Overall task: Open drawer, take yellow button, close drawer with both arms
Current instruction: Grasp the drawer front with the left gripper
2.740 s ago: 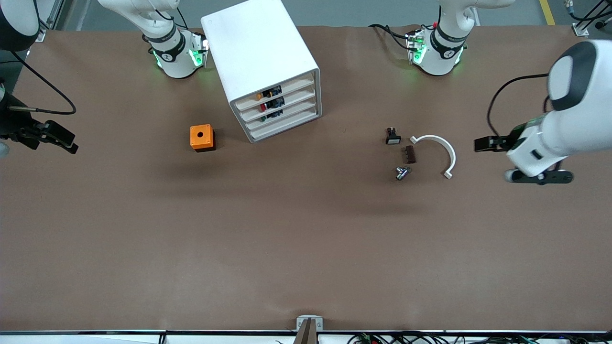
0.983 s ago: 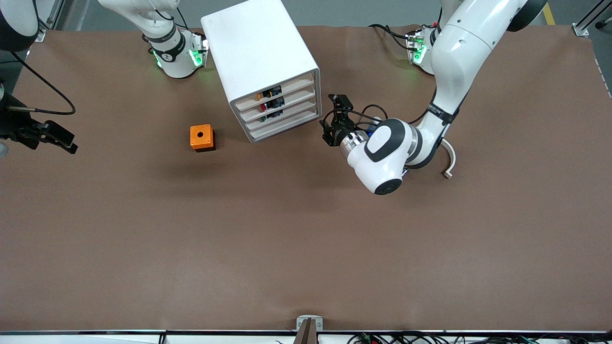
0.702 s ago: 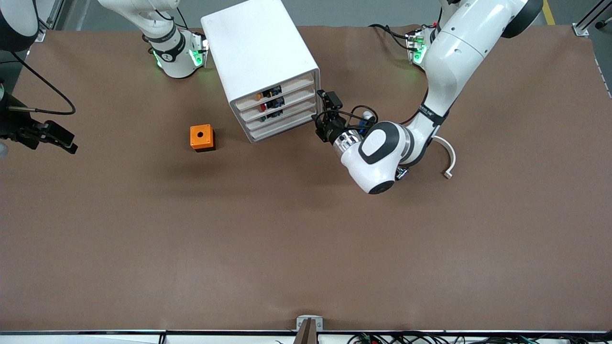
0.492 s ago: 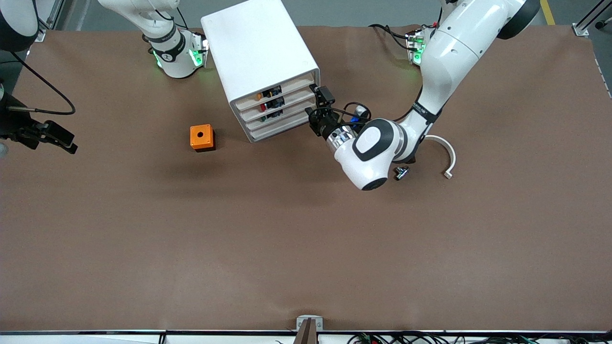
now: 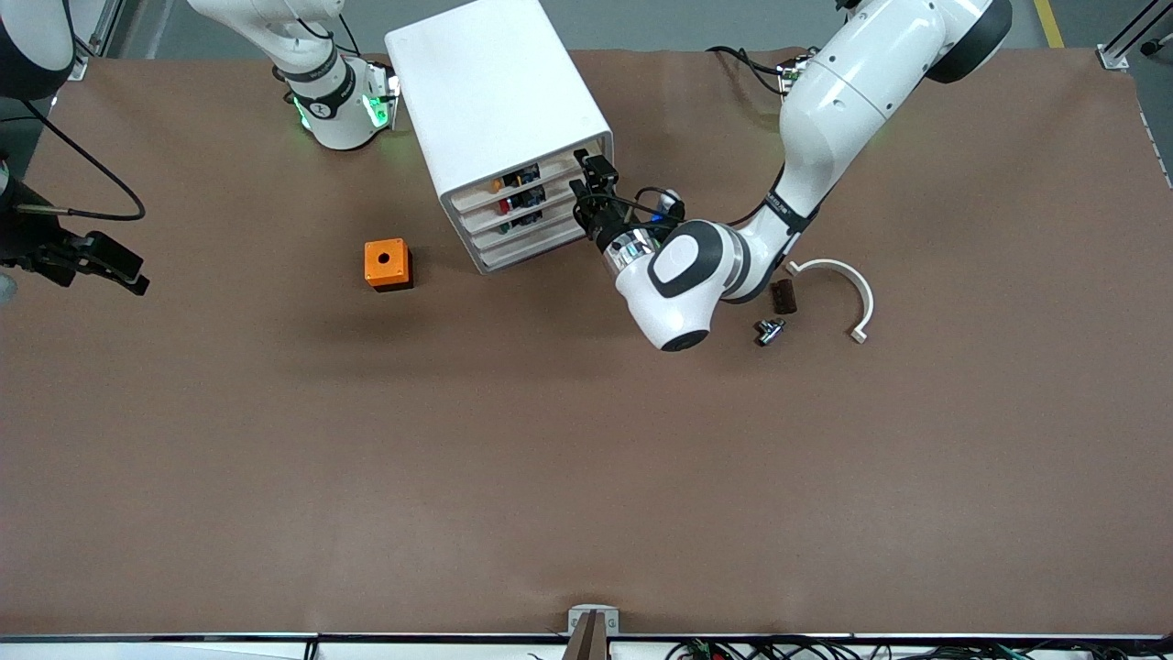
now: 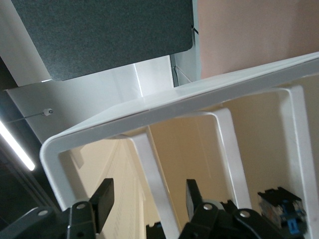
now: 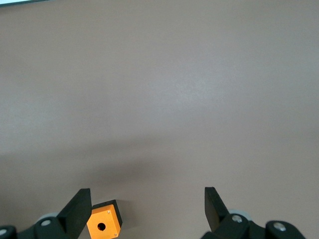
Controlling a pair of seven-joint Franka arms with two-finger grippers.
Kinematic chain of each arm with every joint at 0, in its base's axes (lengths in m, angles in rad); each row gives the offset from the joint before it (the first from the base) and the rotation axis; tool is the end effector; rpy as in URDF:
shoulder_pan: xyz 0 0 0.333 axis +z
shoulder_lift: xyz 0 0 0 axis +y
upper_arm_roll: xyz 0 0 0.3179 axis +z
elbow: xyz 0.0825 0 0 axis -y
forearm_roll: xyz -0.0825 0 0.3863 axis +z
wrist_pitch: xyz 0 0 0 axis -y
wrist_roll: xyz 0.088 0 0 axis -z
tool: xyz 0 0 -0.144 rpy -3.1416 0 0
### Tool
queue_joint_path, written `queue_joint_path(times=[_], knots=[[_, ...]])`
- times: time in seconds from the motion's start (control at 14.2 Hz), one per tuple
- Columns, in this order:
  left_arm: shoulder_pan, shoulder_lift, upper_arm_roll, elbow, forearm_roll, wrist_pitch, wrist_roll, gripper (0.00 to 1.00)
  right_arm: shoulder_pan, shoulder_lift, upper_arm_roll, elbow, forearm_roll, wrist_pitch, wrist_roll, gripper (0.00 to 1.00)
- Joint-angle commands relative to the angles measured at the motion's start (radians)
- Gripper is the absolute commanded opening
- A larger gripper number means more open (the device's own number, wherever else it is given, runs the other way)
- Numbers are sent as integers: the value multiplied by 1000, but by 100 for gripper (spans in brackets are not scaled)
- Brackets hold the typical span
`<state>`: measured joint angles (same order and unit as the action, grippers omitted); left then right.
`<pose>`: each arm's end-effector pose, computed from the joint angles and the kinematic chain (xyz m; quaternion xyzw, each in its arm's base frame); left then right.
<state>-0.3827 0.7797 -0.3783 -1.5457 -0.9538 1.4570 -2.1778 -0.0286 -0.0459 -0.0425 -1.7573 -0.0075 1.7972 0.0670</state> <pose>0.3936 -0.4985 0.2426 -0.4816 -0.5795 0.5915 0.2870 0.5604 -0.0412 0.5459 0.9967 -0.0683 0.0429 0.0028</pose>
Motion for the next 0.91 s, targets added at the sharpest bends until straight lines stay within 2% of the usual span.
queue_joint_path(times=[0.0,0.21,0.42,0.56,0.84], knots=[[-33,7,-5,-2,-22,5,-23,56,-25,-9,18,-8,-8,-1,-13,100],[-48,10,-5,-8,-22,5,-34,38,-24,-9,18,-8,-8,-1,-13,100],[-54,13,-5,-8,-22,5,-37,15,-24,-9,18,-8,-8,-1,-13,100],[-54,15,-5,-8,-22,5,-42,10,-24,-9,16,-8,-8,-1,-13,100],[-42,18,-4,-8,-22,8,-40,8,-24,-9,18,-8,-8,-1,-13,100]])
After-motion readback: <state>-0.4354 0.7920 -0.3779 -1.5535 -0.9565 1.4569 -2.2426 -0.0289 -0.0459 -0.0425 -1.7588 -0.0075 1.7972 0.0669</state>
